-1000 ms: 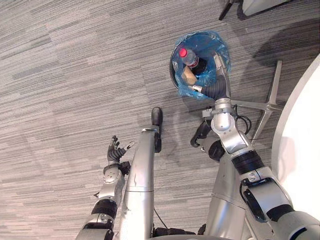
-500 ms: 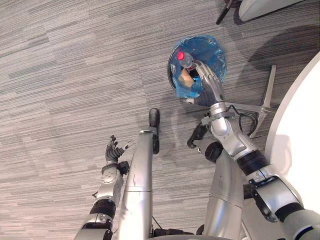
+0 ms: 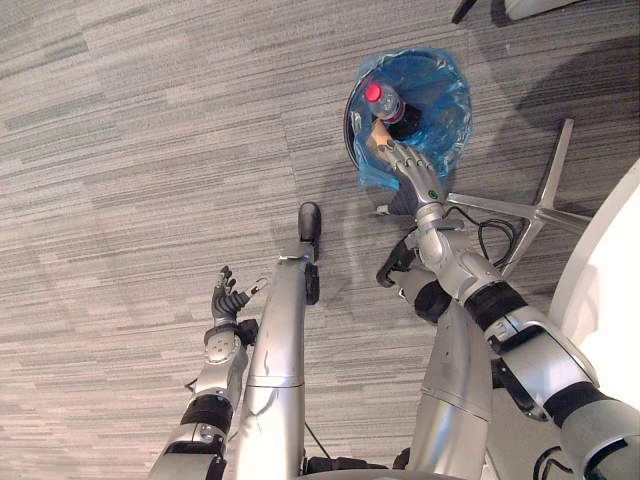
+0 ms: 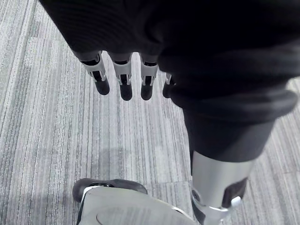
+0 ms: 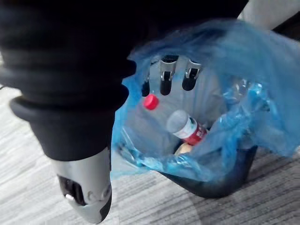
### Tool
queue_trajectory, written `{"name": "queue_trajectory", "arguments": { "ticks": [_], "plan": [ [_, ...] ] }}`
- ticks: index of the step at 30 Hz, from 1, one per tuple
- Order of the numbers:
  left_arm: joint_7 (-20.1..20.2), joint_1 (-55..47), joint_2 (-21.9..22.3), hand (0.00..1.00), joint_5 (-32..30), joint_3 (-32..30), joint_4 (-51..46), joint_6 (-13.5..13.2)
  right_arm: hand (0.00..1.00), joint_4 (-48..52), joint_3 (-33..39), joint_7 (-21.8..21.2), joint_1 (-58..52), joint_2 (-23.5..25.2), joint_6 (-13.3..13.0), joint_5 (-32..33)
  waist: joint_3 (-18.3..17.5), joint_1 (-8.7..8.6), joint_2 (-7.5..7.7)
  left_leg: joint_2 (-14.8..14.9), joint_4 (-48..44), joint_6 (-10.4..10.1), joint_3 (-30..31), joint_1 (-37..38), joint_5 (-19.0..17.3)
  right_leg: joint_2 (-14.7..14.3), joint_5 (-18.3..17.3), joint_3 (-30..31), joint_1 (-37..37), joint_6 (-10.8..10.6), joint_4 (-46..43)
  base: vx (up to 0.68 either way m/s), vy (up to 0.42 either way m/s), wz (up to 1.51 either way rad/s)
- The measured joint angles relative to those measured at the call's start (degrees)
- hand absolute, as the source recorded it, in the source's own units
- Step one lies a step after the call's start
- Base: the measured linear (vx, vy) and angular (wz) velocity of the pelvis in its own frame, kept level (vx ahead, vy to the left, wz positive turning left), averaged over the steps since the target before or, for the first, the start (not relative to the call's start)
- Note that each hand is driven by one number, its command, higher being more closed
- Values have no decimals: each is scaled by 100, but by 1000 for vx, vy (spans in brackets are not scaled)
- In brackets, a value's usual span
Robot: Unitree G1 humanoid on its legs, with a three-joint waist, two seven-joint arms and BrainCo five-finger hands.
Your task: Gather rubbish on tea table into small bin, then transfer packed bag to large trash can.
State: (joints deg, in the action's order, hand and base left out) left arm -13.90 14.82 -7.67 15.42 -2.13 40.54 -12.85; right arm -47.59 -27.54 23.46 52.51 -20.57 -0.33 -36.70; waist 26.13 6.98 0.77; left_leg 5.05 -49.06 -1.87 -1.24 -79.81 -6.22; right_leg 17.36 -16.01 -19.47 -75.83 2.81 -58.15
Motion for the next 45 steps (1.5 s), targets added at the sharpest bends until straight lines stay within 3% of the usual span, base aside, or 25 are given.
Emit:
{"name": "queue_trajectory", "arguments": {
  "ticks": [7,24,35,43,45],
  "plan": [
    [-3,6,5,0,27,25,-16,-36,100,-559,84,-5,197,150,89,6,-1,8,-2,-12,-15,-61,59,-167,28,79,-152,-91,-159,64,-200,-39,6,11],
    [-7,8,9,0,30,20,-37,-33,100,-469,256,-112,211,274,74,211,-3,31,-5,35,-183,-53,119,-245,50,60,-219,-106,-228,75,-376,-22,10,0],
    [-7,7,9,0,30,-80,-77,62,100,1332,642,-27,-607,331,73,592,-5,27,-9,108,-268,-71,139,64,63,-32,-207,-110,118,96,-377,-29,16,-4],
    [23,-75,-40,0,-13,-64,-263,149,100,3096,979,8,-2114,494,59,983,-25,-15,-2,241,272,-109,43,1319,56,-194,-170,-217,1362,79,186,-24,3,-4],
    [91,-244,-5,0,-50,178,-457,199,100,3556,991,2,-2565,607,6,1154,-32,-52,8,289,489,-101,-26,1796,86,-254,-105,-247,1840,102,453,21,-20,-7]
  ]
}}
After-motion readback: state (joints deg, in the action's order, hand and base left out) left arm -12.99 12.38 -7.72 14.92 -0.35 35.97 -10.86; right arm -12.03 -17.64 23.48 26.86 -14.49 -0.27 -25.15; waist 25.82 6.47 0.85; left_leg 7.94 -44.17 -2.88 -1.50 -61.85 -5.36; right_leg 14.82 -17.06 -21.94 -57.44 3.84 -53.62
